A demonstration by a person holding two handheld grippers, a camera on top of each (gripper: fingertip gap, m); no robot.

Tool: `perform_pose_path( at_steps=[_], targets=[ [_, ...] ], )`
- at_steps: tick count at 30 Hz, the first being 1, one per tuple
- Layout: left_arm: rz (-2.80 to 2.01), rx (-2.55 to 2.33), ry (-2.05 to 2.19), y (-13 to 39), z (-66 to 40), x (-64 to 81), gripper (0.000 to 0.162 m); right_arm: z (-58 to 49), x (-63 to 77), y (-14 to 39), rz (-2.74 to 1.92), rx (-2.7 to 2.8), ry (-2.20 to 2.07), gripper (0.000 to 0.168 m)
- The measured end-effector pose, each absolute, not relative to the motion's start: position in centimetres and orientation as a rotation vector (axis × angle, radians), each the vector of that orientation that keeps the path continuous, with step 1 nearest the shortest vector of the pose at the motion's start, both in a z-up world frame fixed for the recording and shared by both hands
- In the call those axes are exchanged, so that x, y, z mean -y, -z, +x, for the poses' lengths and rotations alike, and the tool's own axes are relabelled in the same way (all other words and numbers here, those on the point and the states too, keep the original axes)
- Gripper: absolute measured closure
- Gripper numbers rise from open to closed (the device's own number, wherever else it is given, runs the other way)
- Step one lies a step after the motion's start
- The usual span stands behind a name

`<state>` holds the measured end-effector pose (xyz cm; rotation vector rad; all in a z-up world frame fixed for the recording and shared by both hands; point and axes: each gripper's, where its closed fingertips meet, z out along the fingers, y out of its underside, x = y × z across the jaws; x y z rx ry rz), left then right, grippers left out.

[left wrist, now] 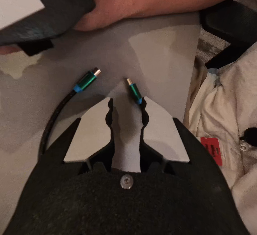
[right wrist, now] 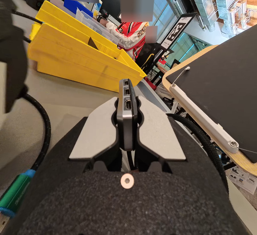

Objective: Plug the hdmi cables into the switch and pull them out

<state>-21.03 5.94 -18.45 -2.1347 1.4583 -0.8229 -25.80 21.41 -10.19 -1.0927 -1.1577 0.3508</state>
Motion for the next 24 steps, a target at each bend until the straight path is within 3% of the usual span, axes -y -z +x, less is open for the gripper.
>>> perform_pose_path(
  at_steps=[10,13,18,21,24],
  targets=[
    [-2.17,-1.136,0.44,21.0,-20.7,-2.5,0.131,-25.9,-21.4,10.4,-1.093,1.171,-0.343,0.146],
    [-2.139,-1.141,0.442,21.0,-20.3,-1.7,0.153,-26.0,-21.3,10.5,-1.091,1.18,-0.336,0.146],
    [-2.166,-1.17,0.447,21.0,-20.2,-1.3,0.155,-26.1,-21.3,10.5,-1.089,1.186,-0.328,0.146],
    [-2.115,-1.214,0.609,18.7,-19.6,0.3,0.155,-26.0,-21.3,10.5,-1.087,1.186,-0.325,0.146],
    [-1.971,-1.063,1.216,11.1,-18.0,2.7,0.155,-26.0,-21.3,10.5,-1.087,1.187,-0.322,0.146]
  ],
)
